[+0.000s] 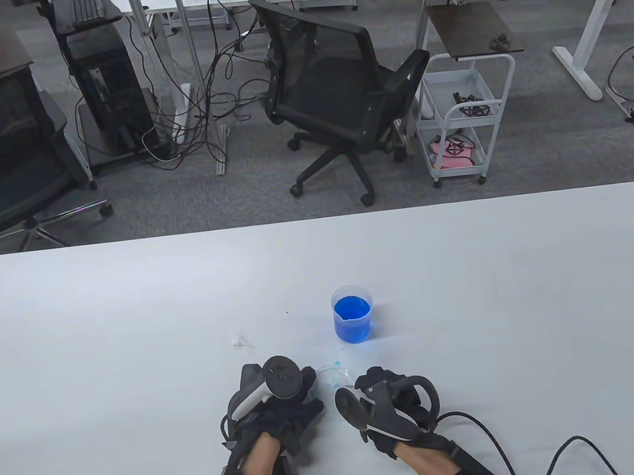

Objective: Dip tweezers-held cotton tuft into dye solution and dot onto culture dish

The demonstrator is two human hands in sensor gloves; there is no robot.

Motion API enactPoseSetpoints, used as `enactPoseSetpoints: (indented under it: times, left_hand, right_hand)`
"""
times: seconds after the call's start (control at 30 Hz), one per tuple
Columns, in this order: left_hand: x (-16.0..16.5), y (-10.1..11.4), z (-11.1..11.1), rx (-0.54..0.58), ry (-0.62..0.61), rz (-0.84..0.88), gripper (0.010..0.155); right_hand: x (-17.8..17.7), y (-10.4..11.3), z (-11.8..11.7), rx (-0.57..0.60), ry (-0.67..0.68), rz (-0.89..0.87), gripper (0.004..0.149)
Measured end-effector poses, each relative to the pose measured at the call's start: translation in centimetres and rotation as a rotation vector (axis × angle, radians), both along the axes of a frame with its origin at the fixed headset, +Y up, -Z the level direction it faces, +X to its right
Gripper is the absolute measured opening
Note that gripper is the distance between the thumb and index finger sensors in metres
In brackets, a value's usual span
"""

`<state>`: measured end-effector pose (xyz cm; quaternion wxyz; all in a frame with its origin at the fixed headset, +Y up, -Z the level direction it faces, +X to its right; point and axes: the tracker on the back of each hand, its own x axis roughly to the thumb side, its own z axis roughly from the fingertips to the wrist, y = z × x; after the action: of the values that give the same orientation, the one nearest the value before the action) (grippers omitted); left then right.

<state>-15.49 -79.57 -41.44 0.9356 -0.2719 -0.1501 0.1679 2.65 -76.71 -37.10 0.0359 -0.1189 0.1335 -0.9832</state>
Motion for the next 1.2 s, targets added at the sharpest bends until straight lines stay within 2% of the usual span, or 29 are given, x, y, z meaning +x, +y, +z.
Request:
enactPoseSetpoints:
  times: [0.17,0.37,0.47,0.73,0.87,1.2]
  left_hand:
    - [0.0,0.0,0.0,-0.002,0.002,-0.003,0.069]
    - [0.0,0.0,0.0,-0.003,0.002,-0.004,0.069]
    - [0.0,0.0,0.0,-0.004,0.002,-0.005,0.069]
    - [0.1,0.0,0.0,-0.003,0.001,-0.006,0.069]
    - [0.1,-0.1,0.0,-0.003,0.001,-0.005,0.069]
    - [0.1,-0.1,0.0,-0.001,0.000,-0.004,0.069]
  right_hand:
    - [-0.1,0.0,0.0,-0.001,0.006,-0.004,0.040]
    - [0.7,2.3,1.0,0.059,0.005,-0.096,0.040]
    - [0.6,2.7,1.4,0.072,0.016,-0.116,0.040]
    - [-0.8,0.2,0.7,0.000,0.030,-0.009,0.040]
    - [-0.9,0.0,0.6,-0.003,0.029,-0.002,0.040]
    - [0.8,2.7,1.9,0.061,0.019,-0.117,0.040]
